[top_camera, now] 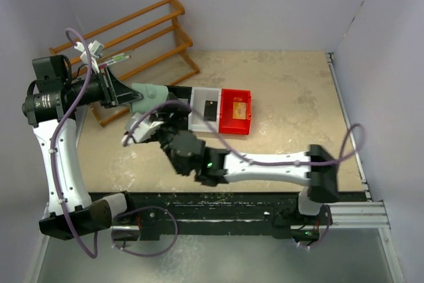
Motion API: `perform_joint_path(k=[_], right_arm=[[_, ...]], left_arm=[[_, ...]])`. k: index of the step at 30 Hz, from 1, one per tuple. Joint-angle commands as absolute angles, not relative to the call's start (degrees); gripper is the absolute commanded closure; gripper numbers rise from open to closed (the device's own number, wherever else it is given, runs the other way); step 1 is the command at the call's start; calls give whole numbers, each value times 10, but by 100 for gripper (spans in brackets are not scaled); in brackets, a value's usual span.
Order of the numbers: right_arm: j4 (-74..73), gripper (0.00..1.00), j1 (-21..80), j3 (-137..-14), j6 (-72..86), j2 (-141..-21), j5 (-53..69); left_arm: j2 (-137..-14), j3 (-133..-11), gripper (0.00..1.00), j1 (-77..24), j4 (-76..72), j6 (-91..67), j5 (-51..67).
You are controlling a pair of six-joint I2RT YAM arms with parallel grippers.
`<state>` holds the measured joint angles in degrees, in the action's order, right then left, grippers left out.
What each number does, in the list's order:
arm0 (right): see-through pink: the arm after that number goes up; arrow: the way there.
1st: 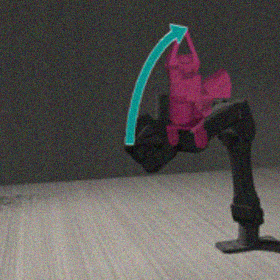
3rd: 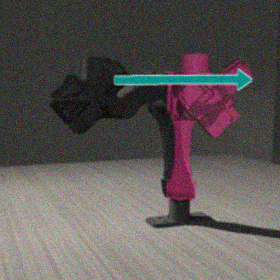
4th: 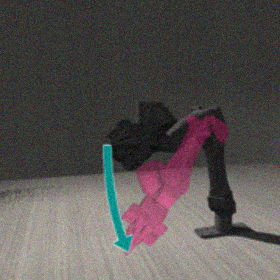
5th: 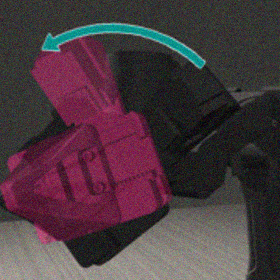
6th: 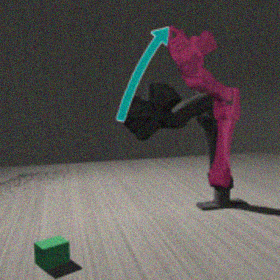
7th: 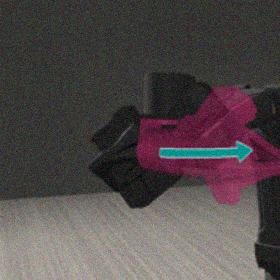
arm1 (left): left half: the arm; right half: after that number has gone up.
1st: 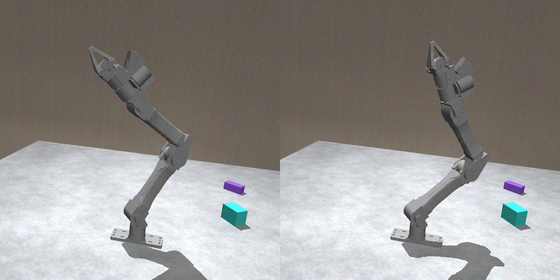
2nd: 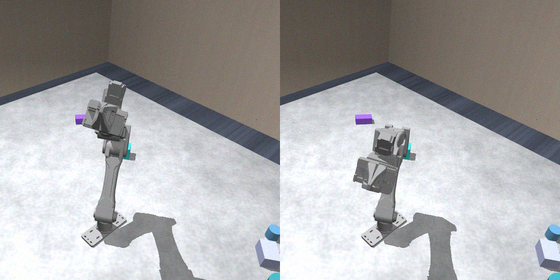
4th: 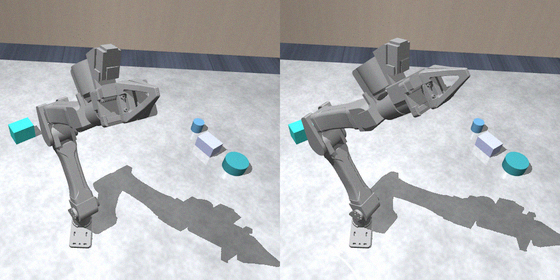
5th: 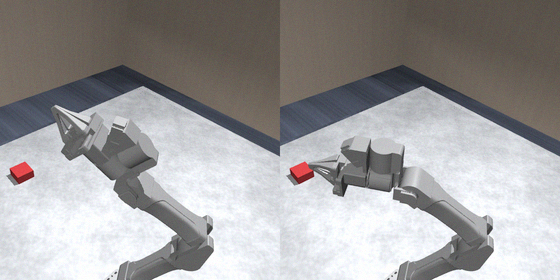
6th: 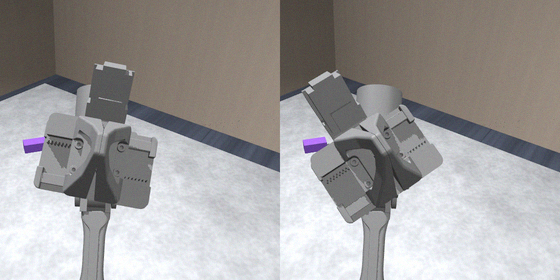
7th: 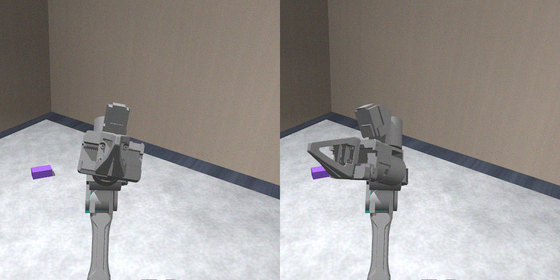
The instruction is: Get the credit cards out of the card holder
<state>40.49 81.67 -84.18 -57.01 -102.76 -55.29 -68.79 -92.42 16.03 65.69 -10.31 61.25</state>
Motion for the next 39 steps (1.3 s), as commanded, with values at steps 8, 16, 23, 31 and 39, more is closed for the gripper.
perform_joint_path(k=[8, 16, 23, 31, 39], right_arm=[[30, 9, 536, -845, 157, -814, 323], [143, 1, 484, -853, 275, -879, 540], [353, 4, 481, -820, 442, -906, 604], [534, 25, 477, -802, 606, -949, 582], [534, 95, 469, -790, 622, -945, 551]], left_arm=[[-674, -952, 100, 161, 626, -42, 701], [-646, -960, 100, 161, 641, -16, 780], [-641, -956, 100, 161, 660, -1, 815], [-633, -953, 100, 161, 649, -14, 831], [-625, -938, 96, 161, 674, 30, 791]])
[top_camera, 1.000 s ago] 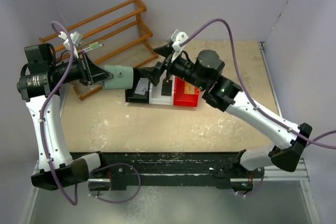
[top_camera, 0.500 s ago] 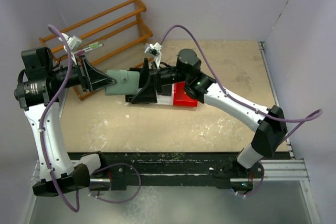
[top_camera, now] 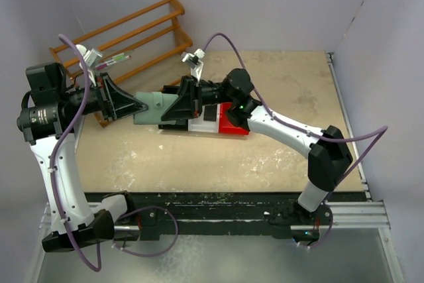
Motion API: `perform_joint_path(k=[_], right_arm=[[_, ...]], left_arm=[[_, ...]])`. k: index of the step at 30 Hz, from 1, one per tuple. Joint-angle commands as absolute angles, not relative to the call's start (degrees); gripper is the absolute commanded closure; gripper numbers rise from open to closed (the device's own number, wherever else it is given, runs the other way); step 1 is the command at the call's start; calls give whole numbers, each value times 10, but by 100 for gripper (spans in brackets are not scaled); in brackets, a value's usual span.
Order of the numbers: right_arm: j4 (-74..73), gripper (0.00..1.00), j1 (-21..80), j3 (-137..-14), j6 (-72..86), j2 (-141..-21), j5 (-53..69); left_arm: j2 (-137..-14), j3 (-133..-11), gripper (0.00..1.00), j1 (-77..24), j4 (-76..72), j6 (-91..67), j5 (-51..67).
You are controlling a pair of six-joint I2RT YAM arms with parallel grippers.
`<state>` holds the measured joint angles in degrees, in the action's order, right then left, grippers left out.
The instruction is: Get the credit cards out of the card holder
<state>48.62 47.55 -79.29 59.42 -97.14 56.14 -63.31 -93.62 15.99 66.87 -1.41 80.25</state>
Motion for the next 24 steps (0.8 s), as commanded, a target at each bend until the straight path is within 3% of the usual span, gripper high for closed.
perform_joint_path(k=[1, 3, 5, 8, 15, 24], right_arm=[[528, 99, 465, -787, 619, -939, 550], [518, 100, 457, -780, 611, -929, 551], [462, 100, 455, -789, 568, -920, 551], [234, 100, 455, -842, 429, -917, 532], [-6, 100, 456, -907, 228, -914, 515], [-100, 100, 471, -985, 145, -940, 547]], left_arm=[[-625, -937, 94, 161, 680, 39, 783], [-625, -935, 85, 161, 693, 62, 768], [-625, -931, 62, 162, 699, 81, 751], [-625, -930, 41, 161, 716, 118, 726], [-644, -914, 33, 161, 764, 183, 732], [-661, -892, 31, 160, 762, 173, 749]])
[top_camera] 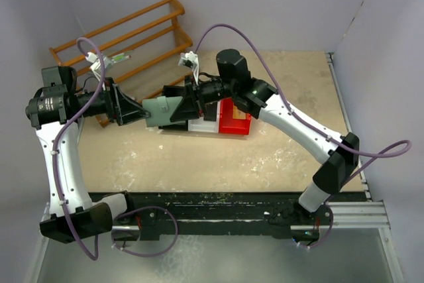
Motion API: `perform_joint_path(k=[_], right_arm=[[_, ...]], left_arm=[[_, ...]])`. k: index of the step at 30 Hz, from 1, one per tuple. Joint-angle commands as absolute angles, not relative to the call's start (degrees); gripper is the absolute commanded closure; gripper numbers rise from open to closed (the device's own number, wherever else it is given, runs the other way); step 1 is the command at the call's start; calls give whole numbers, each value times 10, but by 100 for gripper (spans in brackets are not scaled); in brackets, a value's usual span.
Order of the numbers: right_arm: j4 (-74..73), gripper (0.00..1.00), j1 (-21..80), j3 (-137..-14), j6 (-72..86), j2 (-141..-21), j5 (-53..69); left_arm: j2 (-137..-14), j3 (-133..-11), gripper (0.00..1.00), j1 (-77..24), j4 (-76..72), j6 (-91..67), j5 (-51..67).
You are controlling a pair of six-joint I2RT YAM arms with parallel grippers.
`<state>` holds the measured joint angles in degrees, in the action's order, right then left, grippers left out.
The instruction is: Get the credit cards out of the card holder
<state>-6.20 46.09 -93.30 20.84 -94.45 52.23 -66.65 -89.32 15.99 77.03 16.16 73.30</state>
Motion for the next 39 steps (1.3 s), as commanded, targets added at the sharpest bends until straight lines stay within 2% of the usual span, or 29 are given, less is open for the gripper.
perform_joint_path(k=[1, 5, 10, 13, 15, 17, 18, 21, 24, 29, 33, 39], right_arm=[[-102, 100, 473, -989, 141, -941, 550], [-110, 100, 485, -1006, 130, -953, 551], [-107, 100, 490, -1033, 150, -982, 539], [-102, 100, 491, -1052, 155, -996, 545], [-103, 97, 491, -1063, 158, -1001, 550], [-102, 83, 491, -1071, 161, -1001, 557], [-95, 66, 491, -1068, 172, -999, 561], [-26, 40, 486, -1025, 225, -976, 574], [129, 34, 474, -925, 344, -934, 561], [371, 32, 467, -795, 524, -895, 532], [473, 32, 467, -765, 606, -907, 494], [528, 34, 468, -769, 656, -933, 469]], left_arm=[[-658, -891, 30, 160, 754, 165, 747], [-648, -885, 29, 160, 721, 123, 763], [-641, -877, 37, 160, 711, 90, 796], [-634, -878, 51, 160, 713, 90, 791], [-630, -877, 66, 160, 711, 89, 783], [-630, -876, 82, 160, 707, 84, 777], [-632, -876, 88, 160, 705, 81, 775], [-639, -878, 100, 160, 700, 68, 776], [-641, -881, 100, 160, 692, 51, 784], [-629, -888, 100, 160, 658, 8, 791], [-614, -885, 100, 160, 627, -26, 799], [-610, -877, 100, 161, 611, -51, 828]])
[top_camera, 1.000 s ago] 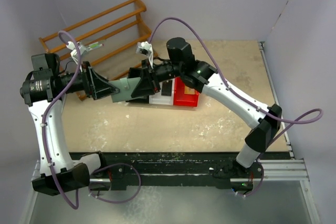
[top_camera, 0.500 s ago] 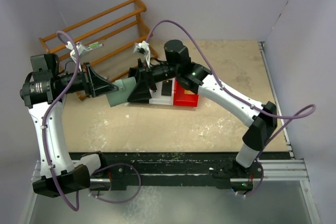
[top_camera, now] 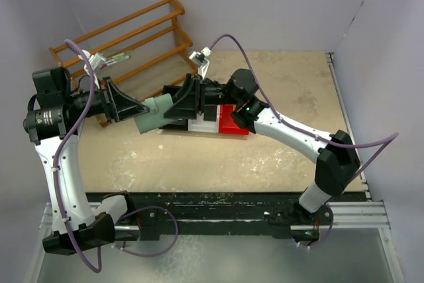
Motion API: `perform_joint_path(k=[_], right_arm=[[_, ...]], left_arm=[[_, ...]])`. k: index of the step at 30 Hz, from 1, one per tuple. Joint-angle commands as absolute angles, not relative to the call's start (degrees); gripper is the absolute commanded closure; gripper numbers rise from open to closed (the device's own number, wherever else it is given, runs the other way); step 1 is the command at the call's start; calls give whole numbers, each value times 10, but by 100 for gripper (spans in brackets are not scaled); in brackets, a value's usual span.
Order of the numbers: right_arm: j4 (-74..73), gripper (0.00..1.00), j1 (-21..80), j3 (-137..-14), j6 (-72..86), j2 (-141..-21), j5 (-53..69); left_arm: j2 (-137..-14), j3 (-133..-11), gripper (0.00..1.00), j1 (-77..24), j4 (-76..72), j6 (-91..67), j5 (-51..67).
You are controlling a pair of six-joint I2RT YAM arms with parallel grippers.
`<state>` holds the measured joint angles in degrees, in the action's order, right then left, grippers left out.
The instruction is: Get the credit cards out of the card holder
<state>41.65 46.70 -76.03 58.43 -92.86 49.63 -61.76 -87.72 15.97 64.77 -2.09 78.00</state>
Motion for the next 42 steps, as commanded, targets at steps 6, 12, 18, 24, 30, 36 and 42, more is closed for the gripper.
perform_joint_path(k=[6, 12, 18, 24, 30, 36, 42], right_arm=[[554, 67, 468, -773, 688, -942, 463], [332, 100, 452, -800, 573, -913, 469], [-30, 100, 460, -914, 377, -930, 274], [-139, 100, 521, -984, 339, -982, 153], [-153, 100, 559, -1034, 344, -1025, 128], [-157, 100, 565, -1043, 369, -1035, 130], [-179, 100, 565, -1054, 383, -1052, 114]], left_arm=[[-605, -868, 99, 160, 582, -78, 837], [-600, -894, 45, 160, 638, 72, 615], [-578, -853, 28, 160, 615, 208, 461], [-527, -789, 15, 159, 583, 303, 488], [-521, -750, 9, 156, 622, 379, 501], [-506, -703, 5, 155, 614, 431, 507], [-538, -672, 9, 110, 590, 409, 467]])
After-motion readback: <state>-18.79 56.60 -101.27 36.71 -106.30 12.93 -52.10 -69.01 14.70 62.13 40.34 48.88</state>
